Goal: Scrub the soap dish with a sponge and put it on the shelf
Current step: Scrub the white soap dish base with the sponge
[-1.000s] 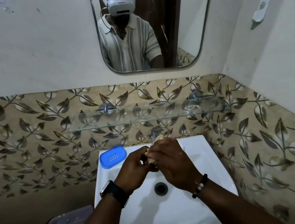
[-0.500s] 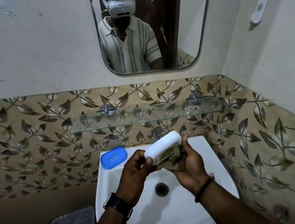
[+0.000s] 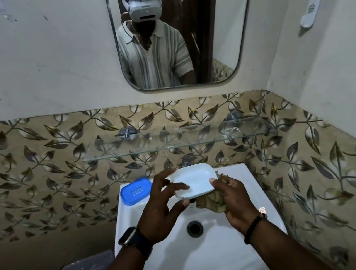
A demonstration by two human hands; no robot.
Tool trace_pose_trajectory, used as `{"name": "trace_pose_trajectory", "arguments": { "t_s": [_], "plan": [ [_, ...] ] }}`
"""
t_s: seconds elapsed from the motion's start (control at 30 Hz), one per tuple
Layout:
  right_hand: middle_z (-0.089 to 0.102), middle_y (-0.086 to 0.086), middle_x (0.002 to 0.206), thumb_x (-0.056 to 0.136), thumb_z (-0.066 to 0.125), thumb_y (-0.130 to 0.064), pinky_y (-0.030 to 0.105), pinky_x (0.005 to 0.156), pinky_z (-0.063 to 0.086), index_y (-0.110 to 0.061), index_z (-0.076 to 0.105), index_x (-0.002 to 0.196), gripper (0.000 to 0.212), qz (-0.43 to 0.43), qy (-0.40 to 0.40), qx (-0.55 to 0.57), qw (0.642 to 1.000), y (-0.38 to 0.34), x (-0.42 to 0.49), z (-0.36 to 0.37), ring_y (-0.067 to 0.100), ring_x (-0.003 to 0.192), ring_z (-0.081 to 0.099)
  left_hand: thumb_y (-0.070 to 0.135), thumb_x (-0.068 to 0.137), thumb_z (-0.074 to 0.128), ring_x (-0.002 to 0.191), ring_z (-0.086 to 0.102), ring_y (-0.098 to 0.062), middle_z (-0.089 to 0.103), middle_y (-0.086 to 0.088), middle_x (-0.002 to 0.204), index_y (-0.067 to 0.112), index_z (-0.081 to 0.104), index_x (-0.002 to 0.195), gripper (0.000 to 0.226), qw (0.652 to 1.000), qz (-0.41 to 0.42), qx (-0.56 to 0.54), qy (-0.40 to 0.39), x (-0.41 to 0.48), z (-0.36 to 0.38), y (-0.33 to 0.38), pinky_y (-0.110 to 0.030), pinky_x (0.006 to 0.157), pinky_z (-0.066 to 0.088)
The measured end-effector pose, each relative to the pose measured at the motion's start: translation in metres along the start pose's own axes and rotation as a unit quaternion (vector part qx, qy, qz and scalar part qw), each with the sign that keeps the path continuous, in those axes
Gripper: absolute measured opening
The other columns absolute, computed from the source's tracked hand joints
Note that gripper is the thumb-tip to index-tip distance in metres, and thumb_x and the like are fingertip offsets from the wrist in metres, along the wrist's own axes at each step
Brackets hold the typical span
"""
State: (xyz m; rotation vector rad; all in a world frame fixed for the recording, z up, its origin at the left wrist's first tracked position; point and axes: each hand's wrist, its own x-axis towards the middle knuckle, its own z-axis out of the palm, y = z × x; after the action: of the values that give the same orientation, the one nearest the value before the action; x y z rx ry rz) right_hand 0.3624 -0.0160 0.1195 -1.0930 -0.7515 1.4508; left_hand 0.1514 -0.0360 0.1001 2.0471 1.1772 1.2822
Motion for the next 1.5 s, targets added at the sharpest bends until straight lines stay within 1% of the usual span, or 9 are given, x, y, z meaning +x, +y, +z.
{"name": "trace_pose_trajectory", "arguments": {
  "t_s": [0.1, 0.23, 0.4, 0.47, 0.63, 0.97, 1.27, 1.33, 1.5],
  "plan": [
    [0.076, 0.019, 0.100, 0.089, 0.068, -0.004, 0.062, 0.085, 0.057, -0.005, 0.075, 0.100, 0.013, -0.019, 0.012, -0.039, 0.999, 0.007, -0.001, 0.004, 0.041, 0.096, 0.072, 0.027, 0.097, 0.064, 0.127, 0.054, -0.016, 0.044, 0.013, 0.146, 0.037, 0.056, 0.137, 0.042, 0.984, -0.073, -0.154, 0.048, 0.003, 0.014, 0.010, -0.019, 0.089, 0.053],
    [0.079, 0.011, 0.091, 0.088, 0.069, -0.004, 0.051, 0.077, 0.062, -0.009, 0.075, 0.095, 0.010, -0.027, 0.052, -0.086, 0.995, 0.011, 0.003, 0.001, 0.032, 0.087, 0.075, 0.024, 0.099, 0.059, 0.097, 0.067, -0.018, 0.068, 0.010, 0.112, 0.035, 0.055, 0.141, 0.043, 0.927, -0.158, -0.335, 0.058, 0.005, 0.022, 0.019, -0.039, 0.089, 0.059],
    [0.079, 0.002, 0.080, 0.088, 0.071, -0.007, 0.029, 0.055, 0.059, -0.010, 0.076, 0.090, 0.006, -0.055, 0.077, -0.164, 0.982, 0.013, 0.005, -0.004, 0.021, 0.074, 0.076, 0.023, 0.101, 0.055, 0.109, 0.069, -0.024, 0.070, -0.013, 0.098, 0.036, 0.051, 0.141, 0.042, 0.907, -0.182, -0.375, 0.063, 0.003, 0.022, 0.020, -0.039, 0.088, 0.059],
    [0.078, 0.004, 0.079, 0.086, 0.074, -0.012, 0.037, 0.063, 0.061, -0.009, 0.074, 0.086, 0.004, -0.068, 0.100, -0.222, 0.967, 0.016, 0.007, -0.006, 0.026, 0.078, 0.075, 0.022, 0.100, 0.057, 0.107, 0.070, -0.024, 0.069, -0.022, 0.098, 0.040, 0.050, 0.141, 0.045, 0.892, -0.208, -0.393, 0.078, 0.002, 0.024, 0.017, -0.039, 0.087, 0.059],
    [0.060, 0.004, 0.061, 0.082, 0.078, -0.022, 0.047, 0.069, 0.057, -0.014, 0.054, 0.057, 0.036, -0.067, 0.140, -0.307, 0.939, 0.023, 0.013, -0.011, 0.027, 0.067, 0.060, 0.024, 0.101, 0.058, 0.093, 0.070, -0.018, 0.068, -0.002, 0.079, 0.042, 0.057, 0.136, 0.039, 0.878, -0.244, -0.405, 0.077, -0.002, 0.031, 0.010, -0.036, 0.086, 0.059],
    [0.048, -0.005, 0.051, 0.080, 0.079, -0.035, 0.028, 0.051, 0.038, -0.016, 0.041, 0.057, 0.048, -0.138, 0.173, -0.416, 0.882, 0.031, 0.016, -0.020, 0.017, 0.052, 0.046, 0.022, 0.099, 0.061, 0.094, 0.073, -0.024, 0.074, -0.014, 0.109, 0.038, 0.060, 0.132, 0.037, 0.841, -0.301, -0.431, 0.132, -0.011, 0.050, 0.005, -0.039, 0.087, 0.060],
    [0.074, 0.006, 0.077, 0.082, 0.079, -0.027, 0.047, 0.070, 0.063, -0.015, 0.070, 0.078, 0.016, -0.094, 0.163, -0.248, 0.950, 0.034, 0.021, -0.040, 0.031, 0.080, 0.072, 0.020, 0.099, 0.061, 0.098, 0.073, -0.028, 0.074, -0.015, 0.114, 0.036, 0.062, 0.129, 0.035, 0.818, -0.331, -0.439, 0.170, -0.014, 0.047, -0.008, -0.035, 0.082, 0.061],
    [0.076, 0.005, 0.083, 0.084, 0.075, -0.016, 0.043, 0.071, 0.063, -0.018, 0.073, 0.082, 0.003, -0.081, 0.145, -0.195, 0.966, 0.031, 0.024, -0.045, 0.028, 0.082, 0.072, 0.019, 0.099, 0.061, 0.099, 0.073, -0.028, 0.074, -0.014, 0.116, 0.036, 0.062, 0.129, 0.034, 0.814, -0.336, -0.441, 0.171, -0.014, 0.049, -0.009, -0.035, 0.082, 0.061],
    [0.074, -0.003, 0.075, 0.081, 0.057, 0.003, 0.027, 0.054, 0.056, -0.017, 0.071, 0.086, 0.025, -0.049, 0.142, -0.160, 0.976, 0.016, 0.050, -0.061, 0.011, 0.066, 0.069, 0.027, 0.090, 0.067, 0.101, 0.073, -0.030, 0.074, -0.012, 0.117, 0.033, 0.061, 0.132, 0.043, 0.813, -0.331, -0.451, 0.163, -0.013, 0.053, -0.010, -0.036, 0.081, 0.061]
  ]
}}
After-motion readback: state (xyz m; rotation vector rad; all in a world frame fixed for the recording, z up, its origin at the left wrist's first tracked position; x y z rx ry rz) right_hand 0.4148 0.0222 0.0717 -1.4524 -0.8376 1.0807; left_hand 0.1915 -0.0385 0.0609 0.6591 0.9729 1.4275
